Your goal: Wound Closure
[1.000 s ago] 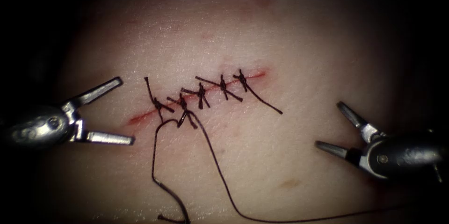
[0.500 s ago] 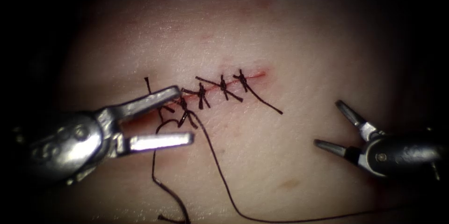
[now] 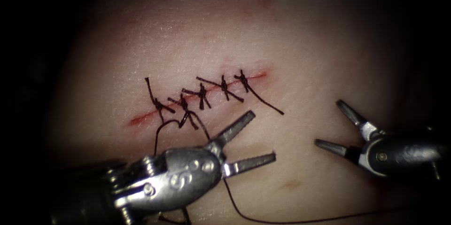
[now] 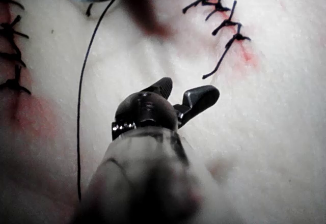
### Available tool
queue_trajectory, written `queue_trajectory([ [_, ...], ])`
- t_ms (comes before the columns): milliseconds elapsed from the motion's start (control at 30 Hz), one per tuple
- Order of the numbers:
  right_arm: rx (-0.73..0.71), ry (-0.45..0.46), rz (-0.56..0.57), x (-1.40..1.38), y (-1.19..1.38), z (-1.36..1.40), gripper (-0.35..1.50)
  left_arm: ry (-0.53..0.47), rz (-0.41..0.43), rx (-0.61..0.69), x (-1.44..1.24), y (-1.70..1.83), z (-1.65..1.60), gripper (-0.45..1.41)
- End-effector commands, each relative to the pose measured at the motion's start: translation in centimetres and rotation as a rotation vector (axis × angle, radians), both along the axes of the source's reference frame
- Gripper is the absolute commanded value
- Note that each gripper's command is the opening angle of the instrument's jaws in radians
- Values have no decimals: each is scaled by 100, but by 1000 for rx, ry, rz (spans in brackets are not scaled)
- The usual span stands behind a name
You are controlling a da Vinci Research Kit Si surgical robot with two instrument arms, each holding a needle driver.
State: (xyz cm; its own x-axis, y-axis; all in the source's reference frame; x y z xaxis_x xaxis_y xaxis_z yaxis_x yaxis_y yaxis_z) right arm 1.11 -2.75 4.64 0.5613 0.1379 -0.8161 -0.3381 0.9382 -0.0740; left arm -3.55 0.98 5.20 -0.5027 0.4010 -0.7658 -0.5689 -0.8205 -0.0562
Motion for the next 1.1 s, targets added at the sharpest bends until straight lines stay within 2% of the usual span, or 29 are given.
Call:
queue_trajectory([
  [33, 1, 1, -3, 5, -8, 4, 93, 24, -2, -9, -7, 4, 9, 52],
  [267, 0, -2, -1, 5, -8, 5, 93, 179, 63, -116, -29, 10, 48, 51],
  [500, -2, -4, -2, 5, -10, 9, 93, 242, 71, -161, -47, 9, 85, 49],
  [633, -2, -4, -1, 6, -10, 9, 93, 274, 65, -169, -45, 17, 102, 49],
  [767, -3, -6, 2, 9, -10, 10, 93, 292, 68, -182, -44, 19, 121, 41],
  [1100, -3, -10, 4, 15, -10, 12, 93, 339, 141, -173, -57, 5, 161, 39],
])
